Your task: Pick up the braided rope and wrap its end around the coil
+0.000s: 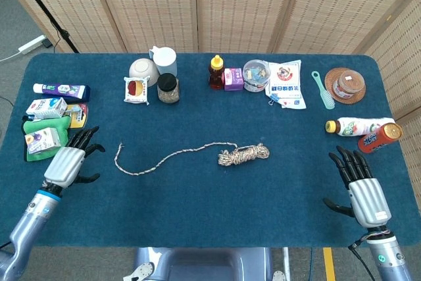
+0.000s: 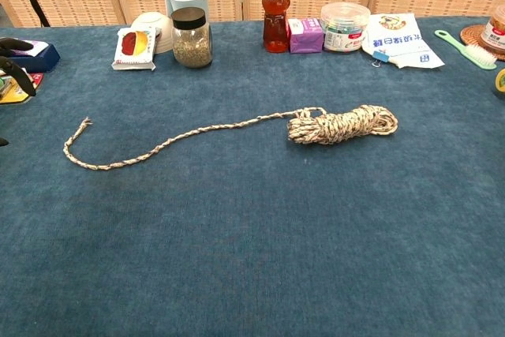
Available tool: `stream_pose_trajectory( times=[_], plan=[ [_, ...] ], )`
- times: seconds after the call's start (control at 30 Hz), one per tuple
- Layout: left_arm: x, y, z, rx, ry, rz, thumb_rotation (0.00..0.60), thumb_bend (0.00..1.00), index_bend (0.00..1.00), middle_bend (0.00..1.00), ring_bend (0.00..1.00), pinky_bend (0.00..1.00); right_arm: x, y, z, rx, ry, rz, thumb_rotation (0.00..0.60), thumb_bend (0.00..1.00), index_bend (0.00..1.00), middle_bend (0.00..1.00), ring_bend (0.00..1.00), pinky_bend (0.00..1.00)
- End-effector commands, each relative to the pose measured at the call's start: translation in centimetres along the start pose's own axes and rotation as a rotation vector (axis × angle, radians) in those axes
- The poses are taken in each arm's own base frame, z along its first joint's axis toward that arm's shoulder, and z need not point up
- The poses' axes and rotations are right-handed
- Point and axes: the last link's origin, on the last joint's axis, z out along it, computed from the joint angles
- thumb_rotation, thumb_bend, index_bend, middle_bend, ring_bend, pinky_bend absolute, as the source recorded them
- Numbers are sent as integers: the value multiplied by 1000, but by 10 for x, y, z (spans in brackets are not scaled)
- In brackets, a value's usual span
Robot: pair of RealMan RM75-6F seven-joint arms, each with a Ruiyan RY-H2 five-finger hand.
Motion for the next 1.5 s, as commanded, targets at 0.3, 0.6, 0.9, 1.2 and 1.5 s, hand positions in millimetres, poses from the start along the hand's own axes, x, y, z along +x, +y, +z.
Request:
stream_pose_trajectory(
  times=[0.3,0.6,0.9,1.2,1.5],
  plan=[
    [-20,15,23,-4,-45,48,600,259,391,0,0,0,-1,0,1,-3,-5,0,600,0,0,0,0,0],
    [-40,30,28,-14,-93,70,600,291,428,0,0,0,-3,1,2,-4,-14,7,600,0,0,0,0,0],
    [-53,42,34,-18,-114,86,600,306,463,0,0,0,-2,1,2,-6,-17,11,600,0,0,0,0,0],
    [-55,44,37,-3,-117,93,600,340,494,0,0,0,-1,3,3,-10,-19,15,600,0,0,0,0,0],
    [-63,45,39,8,-145,86,600,344,494,0,0,0,-1,2,3,-9,-20,17,600,0,0,0,0,0]
  ],
)
